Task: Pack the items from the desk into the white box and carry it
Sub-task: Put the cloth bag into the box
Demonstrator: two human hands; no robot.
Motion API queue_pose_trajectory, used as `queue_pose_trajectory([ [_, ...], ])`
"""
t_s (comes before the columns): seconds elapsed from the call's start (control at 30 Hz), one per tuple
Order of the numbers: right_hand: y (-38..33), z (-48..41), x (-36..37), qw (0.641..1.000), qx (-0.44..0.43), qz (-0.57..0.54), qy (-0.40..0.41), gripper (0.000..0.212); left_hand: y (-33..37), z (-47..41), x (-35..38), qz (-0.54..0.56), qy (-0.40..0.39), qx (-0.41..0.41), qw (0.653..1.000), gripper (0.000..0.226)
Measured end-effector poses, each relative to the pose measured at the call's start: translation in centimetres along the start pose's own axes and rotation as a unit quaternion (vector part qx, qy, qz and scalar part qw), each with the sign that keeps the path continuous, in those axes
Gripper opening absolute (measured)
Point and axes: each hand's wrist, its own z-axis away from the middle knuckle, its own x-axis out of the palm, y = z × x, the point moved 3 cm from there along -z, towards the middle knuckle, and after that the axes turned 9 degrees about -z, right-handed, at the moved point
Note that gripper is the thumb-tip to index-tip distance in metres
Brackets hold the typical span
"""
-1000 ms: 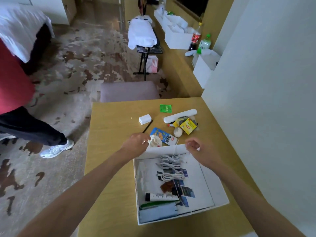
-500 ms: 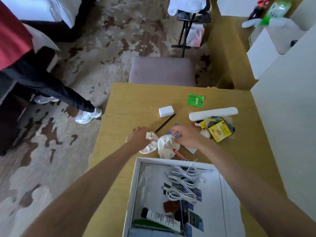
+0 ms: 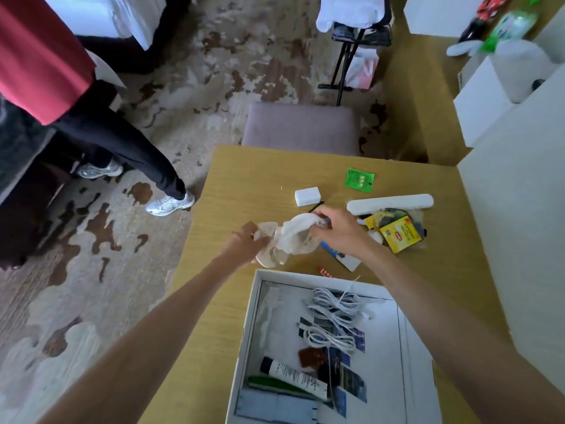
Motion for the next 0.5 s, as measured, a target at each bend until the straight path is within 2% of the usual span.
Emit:
queue_pose_trajectory([
  [0.1, -2.7, 2.7, -0.9, 0.989, -0.013, -0.124, 0.08, 0.009, 0.6, 2.2, -2.2, 0.066, 0.061, 0.022, 0.996, 0.023],
  [0.17, -4.4, 4.7, -0.9, 0.965, -0.001, -0.236, 0.113, 0.009, 1.4, 3.7, -3.6, 0.123, 0.074, 0.052, 0.988, 0.017],
  [0.23, -5.7, 6.5, -0.3, 0.948, 0.009, -0.295, 0.116, 0.008, 2.6, 5.3, -4.4, 0.175, 0.047, 0.093, 0.979, 0.01],
  [0.3, -6.6, 7.9, 0.7, 0.954, 0.012, -0.277, 0.113, 0.009, 3.9, 7.2, -4.9, 0.234, -0.004, 0.139, 0.962, 0.009],
  [0.4, -6.8, 9.8, 1.6, 0.957, 0.029, -0.231, 0.175, 0.016, 5.0, 10.1, -5.0, 0.306, -0.085, 0.157, 0.935, 0.02],
  [0.5, -6.8, 11.6, 1.9, 0.951, 0.031, -0.216, 0.217, 0.026, 4.7, 12.1, -4.4, 0.318, -0.147, 0.124, 0.929, 0.066],
])
